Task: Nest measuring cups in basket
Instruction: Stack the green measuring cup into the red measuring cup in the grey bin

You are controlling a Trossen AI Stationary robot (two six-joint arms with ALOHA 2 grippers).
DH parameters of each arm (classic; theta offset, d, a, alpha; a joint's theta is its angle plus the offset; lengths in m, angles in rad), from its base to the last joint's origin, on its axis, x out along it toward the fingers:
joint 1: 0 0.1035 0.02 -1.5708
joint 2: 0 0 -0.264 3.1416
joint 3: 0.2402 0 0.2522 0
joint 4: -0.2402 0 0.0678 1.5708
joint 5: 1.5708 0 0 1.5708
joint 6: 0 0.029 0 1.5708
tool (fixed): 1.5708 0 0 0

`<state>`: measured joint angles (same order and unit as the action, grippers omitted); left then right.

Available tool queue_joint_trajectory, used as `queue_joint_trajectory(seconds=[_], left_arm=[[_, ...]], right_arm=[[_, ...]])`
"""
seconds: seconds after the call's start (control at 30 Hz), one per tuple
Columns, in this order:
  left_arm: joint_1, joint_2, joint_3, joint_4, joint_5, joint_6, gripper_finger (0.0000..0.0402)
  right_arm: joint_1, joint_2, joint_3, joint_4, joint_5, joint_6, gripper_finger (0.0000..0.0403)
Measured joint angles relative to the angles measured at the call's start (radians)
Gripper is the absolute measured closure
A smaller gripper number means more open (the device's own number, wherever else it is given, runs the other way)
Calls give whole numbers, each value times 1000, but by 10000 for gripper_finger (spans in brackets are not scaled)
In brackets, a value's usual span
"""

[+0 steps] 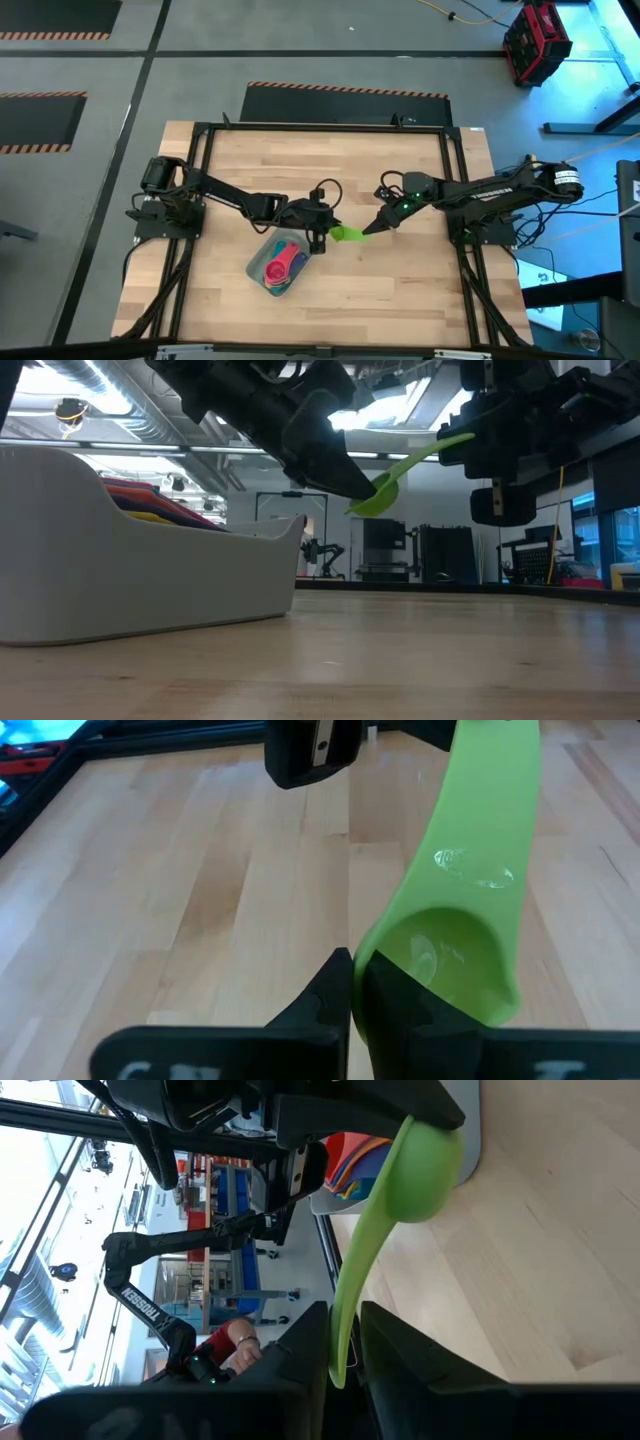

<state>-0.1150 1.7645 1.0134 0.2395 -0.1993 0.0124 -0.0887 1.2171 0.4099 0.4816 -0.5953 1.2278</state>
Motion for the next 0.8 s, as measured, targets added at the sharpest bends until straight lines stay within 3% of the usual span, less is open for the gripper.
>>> queue_joint_trajectory(seconds=[0.4, 0.8], left_arm=[[-7, 0, 0, -28, 0, -3, 395], [-37, -14, -1, -43, -1, -18, 395]], right_arm=[[-36, -19, 0, 11, -76, -36, 334], [-171, -115, 0, 10, -108, -135, 334]])
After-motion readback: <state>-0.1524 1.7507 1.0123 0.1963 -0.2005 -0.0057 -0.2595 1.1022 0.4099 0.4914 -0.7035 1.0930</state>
